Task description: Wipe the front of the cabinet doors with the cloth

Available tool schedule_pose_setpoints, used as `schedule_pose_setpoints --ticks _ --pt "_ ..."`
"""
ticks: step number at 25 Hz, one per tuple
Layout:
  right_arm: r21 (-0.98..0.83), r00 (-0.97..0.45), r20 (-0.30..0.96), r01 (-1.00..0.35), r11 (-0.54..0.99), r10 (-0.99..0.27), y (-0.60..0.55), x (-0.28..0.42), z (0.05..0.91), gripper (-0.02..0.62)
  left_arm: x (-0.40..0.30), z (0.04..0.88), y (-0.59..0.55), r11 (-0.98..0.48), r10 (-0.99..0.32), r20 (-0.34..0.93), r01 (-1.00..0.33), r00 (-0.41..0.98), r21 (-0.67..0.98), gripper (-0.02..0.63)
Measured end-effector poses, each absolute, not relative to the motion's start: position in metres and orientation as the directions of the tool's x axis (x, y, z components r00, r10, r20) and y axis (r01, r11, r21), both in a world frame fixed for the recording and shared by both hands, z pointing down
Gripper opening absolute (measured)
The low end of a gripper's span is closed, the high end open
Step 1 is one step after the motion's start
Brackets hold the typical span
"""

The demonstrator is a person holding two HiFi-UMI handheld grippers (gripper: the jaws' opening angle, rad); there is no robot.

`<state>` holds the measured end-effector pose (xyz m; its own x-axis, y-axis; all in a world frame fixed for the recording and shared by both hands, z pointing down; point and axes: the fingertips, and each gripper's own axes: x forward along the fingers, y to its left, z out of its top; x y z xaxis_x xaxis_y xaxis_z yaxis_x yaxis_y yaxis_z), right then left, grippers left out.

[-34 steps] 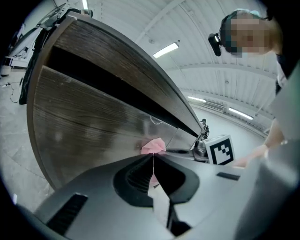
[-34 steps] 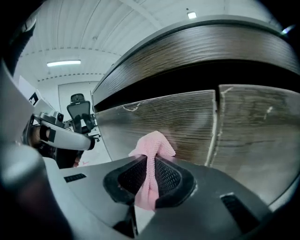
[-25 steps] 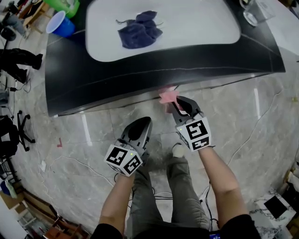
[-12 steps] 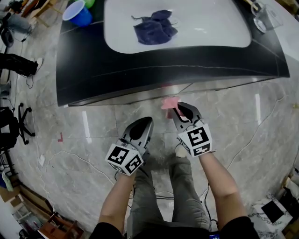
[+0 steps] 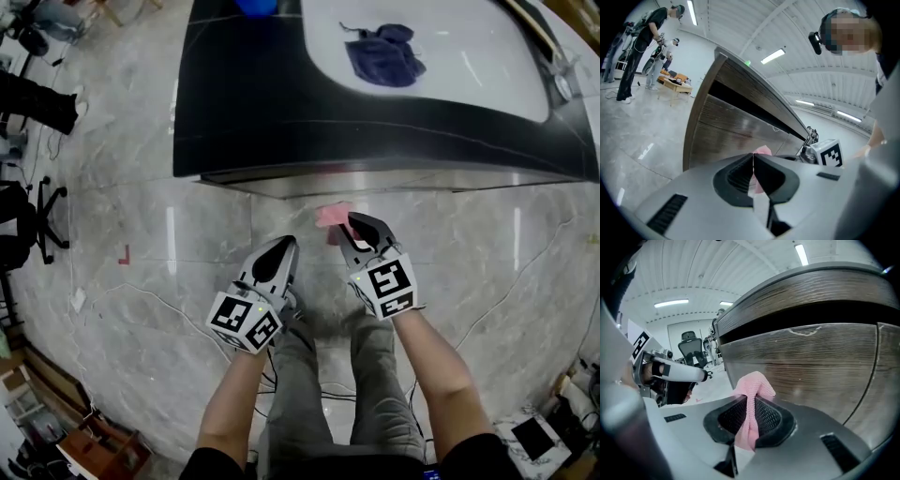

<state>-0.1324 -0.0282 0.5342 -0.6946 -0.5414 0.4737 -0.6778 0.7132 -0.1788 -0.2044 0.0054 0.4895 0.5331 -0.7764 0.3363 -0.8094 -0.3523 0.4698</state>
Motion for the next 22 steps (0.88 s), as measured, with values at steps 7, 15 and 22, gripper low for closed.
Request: schedule_pose_setpoints --ticks 7,15,22 --pt "-0.187 -0.722 0.491 -0.635 0.75 -0.488 -0.017 -0.195 0.547 0.054 -0.263 0.497 0.018 -0.3 -0.803 0.343 -0.828 0.487 0.474 0.009" --pt "-0.174 -0.727 0.51 -0.611 0.772 -0.46 -0.02 -0.248 0.567 0.054 -0.317 0.516 0.024 -0.249 -0.823 0.355 -0.843 0.444 0.477 0.009" --pt "-0.15 -0.724 0.525 -0.597 0.788 -0.448 -0.031 -0.283 0.587 0.054 -0.336 0.536 0.019 -0.237 -0.82 0.365 -0.841 0.441 0.486 0.009"
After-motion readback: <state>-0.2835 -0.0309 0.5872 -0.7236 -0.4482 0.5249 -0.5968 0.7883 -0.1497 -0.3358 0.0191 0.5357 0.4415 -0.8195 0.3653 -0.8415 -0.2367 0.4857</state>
